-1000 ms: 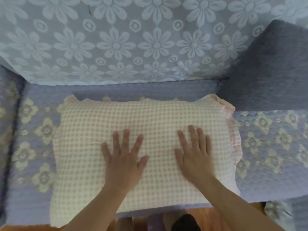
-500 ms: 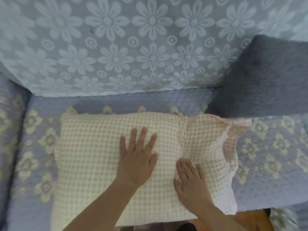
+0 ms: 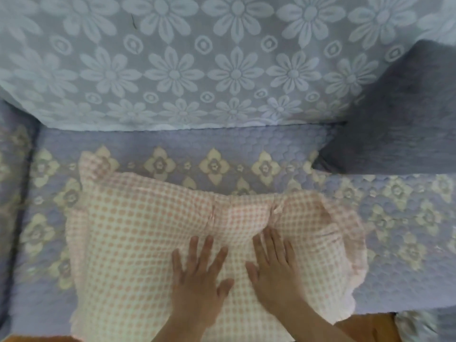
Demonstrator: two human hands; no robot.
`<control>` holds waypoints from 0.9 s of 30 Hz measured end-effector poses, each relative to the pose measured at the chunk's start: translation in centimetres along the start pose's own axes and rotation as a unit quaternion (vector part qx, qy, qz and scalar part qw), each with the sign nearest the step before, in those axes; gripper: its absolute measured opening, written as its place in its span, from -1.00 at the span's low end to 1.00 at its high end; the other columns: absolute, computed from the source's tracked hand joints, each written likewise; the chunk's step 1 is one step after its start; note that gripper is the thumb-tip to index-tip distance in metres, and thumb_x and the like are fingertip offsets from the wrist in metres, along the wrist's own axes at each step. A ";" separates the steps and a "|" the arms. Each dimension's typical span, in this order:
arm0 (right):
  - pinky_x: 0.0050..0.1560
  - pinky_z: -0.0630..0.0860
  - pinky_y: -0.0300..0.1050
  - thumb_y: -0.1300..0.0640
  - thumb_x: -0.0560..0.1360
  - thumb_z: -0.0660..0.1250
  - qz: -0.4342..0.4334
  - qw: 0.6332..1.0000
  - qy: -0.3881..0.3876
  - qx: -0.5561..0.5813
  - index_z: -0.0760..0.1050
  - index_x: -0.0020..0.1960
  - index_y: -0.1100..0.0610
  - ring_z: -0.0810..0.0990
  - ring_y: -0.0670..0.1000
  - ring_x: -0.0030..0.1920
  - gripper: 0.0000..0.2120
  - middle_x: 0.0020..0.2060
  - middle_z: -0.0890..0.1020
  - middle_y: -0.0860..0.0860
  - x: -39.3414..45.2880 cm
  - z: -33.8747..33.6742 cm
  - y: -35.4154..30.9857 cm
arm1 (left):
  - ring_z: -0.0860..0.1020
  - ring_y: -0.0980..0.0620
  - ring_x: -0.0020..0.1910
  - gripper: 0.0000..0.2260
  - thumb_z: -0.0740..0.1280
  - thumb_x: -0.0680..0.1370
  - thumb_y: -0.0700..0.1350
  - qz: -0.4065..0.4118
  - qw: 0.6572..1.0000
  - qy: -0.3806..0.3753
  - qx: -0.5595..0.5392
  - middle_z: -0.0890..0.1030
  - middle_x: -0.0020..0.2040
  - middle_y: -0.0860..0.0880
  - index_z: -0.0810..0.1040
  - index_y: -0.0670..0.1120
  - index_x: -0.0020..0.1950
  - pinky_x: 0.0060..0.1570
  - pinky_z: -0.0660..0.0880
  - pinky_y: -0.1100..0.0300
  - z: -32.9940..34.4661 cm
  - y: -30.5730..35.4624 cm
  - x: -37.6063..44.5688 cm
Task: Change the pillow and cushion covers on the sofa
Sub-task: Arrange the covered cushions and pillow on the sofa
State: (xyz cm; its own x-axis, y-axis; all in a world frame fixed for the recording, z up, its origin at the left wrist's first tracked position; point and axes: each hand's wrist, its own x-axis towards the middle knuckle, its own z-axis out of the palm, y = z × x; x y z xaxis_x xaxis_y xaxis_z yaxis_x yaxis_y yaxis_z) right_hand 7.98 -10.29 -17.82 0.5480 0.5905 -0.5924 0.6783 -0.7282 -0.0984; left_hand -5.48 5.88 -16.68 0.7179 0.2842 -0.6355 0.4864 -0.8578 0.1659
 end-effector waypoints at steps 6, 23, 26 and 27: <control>0.55 -0.31 0.17 -0.21 0.64 -0.23 0.046 0.995 0.061 -0.065 -0.18 0.63 0.09 -0.29 0.06 0.60 -0.35 0.62 -0.17 0.09 17.0 -4.3 3.6 | -0.45 -0.18 0.56 -0.41 -0.10 0.63 0.35 -0.010 0.994 0.094 0.045 -0.34 0.63 0.02 -0.23 0.27 0.61 0.43 -0.32 -0.44 -4.5 0.0 16.3; 0.55 -0.10 0.31 -0.25 0.65 -0.16 0.158 0.983 0.079 0.052 -0.13 0.64 -0.03 -0.22 0.17 0.61 -0.38 0.63 -0.14 0.08 -6.3 -0.7 1.4 | -0.20 -0.26 0.63 -0.41 -0.12 0.66 0.30 -0.117 0.987 0.113 0.010 -0.13 0.67 -0.12 -0.05 0.15 0.66 0.45 -0.06 -0.49 -4.2 -4.6 -2.6; 0.53 -0.11 0.35 -0.20 0.63 -0.20 0.259 0.965 0.021 0.043 -0.04 0.63 0.10 -0.36 0.18 0.57 -0.35 0.60 -0.23 0.10 -2.2 3.5 3.4 | -0.12 -0.33 0.62 -0.40 -0.04 0.66 0.28 -0.102 0.991 0.089 -0.005 -0.03 0.66 -0.20 0.04 0.09 0.66 0.42 -0.07 -0.53 -2.3 -2.1 -0.6; 0.52 -0.17 0.36 -0.18 0.61 -0.24 0.268 0.962 0.023 0.050 -0.06 0.62 0.14 -0.41 0.19 0.55 -0.33 0.57 -0.29 0.12 0.6 4.0 3.9 | -0.13 -0.34 0.62 -0.40 -0.04 0.66 0.28 -0.105 0.988 0.109 -0.001 -0.03 0.66 -0.21 0.01 0.08 0.66 0.42 -0.10 -0.53 -2.1 -1.0 0.7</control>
State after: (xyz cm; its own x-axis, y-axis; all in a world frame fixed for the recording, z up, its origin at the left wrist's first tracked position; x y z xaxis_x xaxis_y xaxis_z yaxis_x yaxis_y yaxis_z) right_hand 8.95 -14.16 -21.75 0.8282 0.1342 -0.5441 0.2437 -0.9605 0.1341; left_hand -4.40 7.85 -15.75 0.6907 0.5421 -0.4786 0.6375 -0.7688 0.0492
